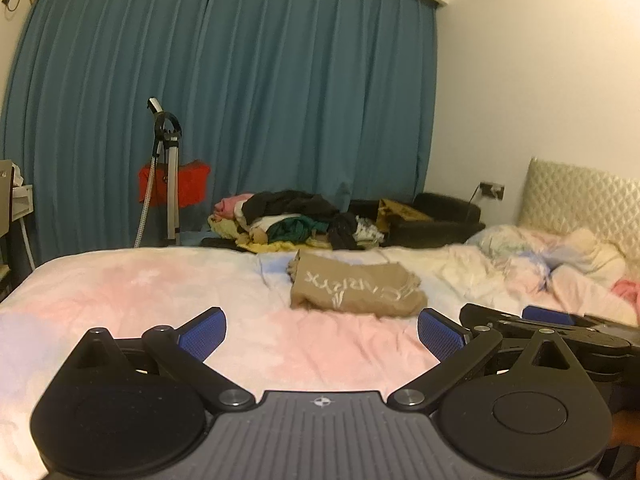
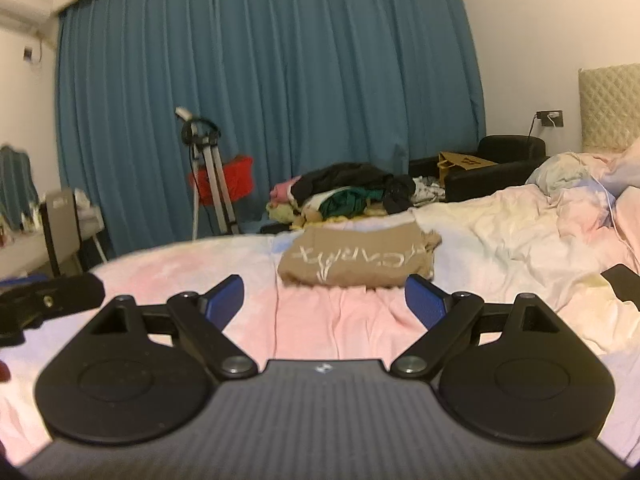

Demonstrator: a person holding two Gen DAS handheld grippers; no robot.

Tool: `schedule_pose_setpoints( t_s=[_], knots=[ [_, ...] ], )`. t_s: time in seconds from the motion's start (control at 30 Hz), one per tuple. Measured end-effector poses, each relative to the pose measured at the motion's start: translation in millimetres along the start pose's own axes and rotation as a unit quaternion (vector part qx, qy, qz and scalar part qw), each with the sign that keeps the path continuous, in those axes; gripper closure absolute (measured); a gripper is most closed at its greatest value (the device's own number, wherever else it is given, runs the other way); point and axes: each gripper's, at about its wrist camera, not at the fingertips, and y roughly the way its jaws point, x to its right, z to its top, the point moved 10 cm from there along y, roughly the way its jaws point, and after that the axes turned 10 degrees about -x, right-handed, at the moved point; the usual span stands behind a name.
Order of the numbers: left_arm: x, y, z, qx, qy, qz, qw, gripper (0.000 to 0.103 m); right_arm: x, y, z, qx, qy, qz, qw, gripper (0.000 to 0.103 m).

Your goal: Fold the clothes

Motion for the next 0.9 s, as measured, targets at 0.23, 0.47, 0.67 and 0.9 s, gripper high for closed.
schedule_pose_setpoints(
  t_s=[0.23, 0.47, 0.67, 0.9],
  knots=[
    [-6.8, 13.6, -10.5, -0.016, -0.008, 0.017, 0.9997, 0.0, -7.4, 8.1, -4.0, -0.006, -0.017, -0.001, 1.0, 0.014],
    [-16.6, 18.6, -10.4, -0.026, -0.018, 0.03, 0.9991, 0.0, -9.1, 12.4, -8.8, -0.018, -0.017, -0.004, 1.0, 0.014],
    [-21.9, 17.3, -9.7, -0.023, -0.022, 0.041, 0.9986, 0.0, -10.4, 12.7, -10.4, -0.019, -0.022, -0.005, 1.0, 0.014],
    [-25.8, 18.2, -11.6, -0.028, -0.028, 0.048, 0.9981, 0.0, -10.2, 11.2, -10.9, -0.016, -0.023, -0.009, 1.0, 0.014]
  ],
)
